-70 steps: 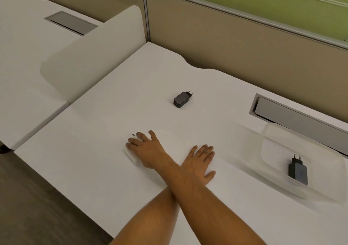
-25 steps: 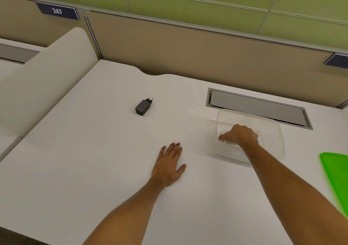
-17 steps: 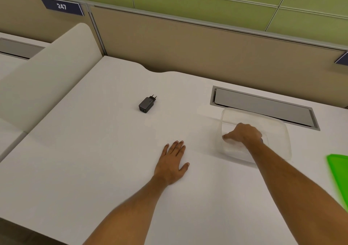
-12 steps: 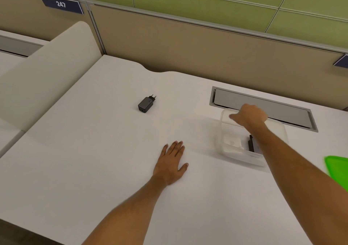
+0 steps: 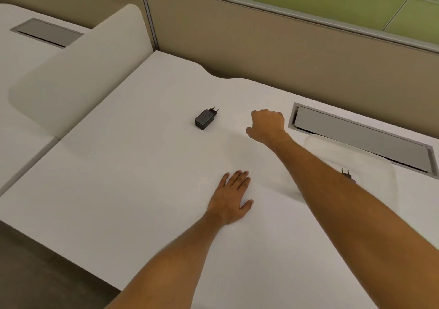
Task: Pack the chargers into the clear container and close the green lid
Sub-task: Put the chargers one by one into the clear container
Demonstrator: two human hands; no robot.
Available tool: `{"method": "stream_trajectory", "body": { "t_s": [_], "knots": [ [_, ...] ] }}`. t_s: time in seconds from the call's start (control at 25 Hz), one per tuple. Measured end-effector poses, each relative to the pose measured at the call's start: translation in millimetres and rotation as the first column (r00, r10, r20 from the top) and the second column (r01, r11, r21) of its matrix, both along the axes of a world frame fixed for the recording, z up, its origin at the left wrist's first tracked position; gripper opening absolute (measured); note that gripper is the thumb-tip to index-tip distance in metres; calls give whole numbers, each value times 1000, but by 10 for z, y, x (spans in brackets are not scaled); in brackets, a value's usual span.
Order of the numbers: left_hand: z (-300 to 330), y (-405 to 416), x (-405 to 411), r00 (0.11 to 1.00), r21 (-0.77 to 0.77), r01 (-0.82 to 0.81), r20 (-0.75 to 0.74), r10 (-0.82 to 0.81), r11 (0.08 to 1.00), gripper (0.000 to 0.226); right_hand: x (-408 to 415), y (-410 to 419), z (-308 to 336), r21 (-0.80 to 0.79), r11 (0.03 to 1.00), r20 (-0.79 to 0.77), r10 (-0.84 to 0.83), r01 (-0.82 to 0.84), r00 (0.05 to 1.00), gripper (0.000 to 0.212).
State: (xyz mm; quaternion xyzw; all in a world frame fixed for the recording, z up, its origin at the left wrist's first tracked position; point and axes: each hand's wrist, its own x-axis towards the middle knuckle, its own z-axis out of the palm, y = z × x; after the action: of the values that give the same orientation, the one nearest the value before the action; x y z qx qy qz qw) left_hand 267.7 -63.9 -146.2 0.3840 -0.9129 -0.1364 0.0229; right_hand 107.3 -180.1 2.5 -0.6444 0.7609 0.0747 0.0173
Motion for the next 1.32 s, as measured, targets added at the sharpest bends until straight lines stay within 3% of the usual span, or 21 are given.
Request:
{"method": "stream_trajectory", "body": {
  "t_s": [0.16, 0.4, 0.76, 0.96, 1.16, 1.32],
  "knots": [
    [-5, 1, -7, 1000, 3, -7, -6, 7, 1000, 69, 392, -173, -195, 26, 980, -84, 201, -199, 976, 31],
    [-51, 14, -11, 998, -3, -24, -52, 23, 1000, 67, 714, -386, -431, 121, 928, -86, 364, -353, 927, 50],
    [-123, 6, -22, 998, 0, -34, -58, 34, 999, 67, 860, -653, -678, 184, 890, -7, 427, -418, 904, 87],
    [-146, -1, -33, 998, -2, -27, -51, 27, 1000, 69, 756, -713, -788, 223, 885, -15, 423, -409, 906, 86],
    [-128, 0, -28, 999, 2, -31, -42, 31, 1000, 68, 817, -728, -786, 26, 881, -50, 474, -473, 879, 68],
    [-116, 2, -24, 999, 16, -22, -31, 22, 1000, 69, 810, -662, -793, 53, 883, -130, 469, -467, 873, 56]
  ]
}}
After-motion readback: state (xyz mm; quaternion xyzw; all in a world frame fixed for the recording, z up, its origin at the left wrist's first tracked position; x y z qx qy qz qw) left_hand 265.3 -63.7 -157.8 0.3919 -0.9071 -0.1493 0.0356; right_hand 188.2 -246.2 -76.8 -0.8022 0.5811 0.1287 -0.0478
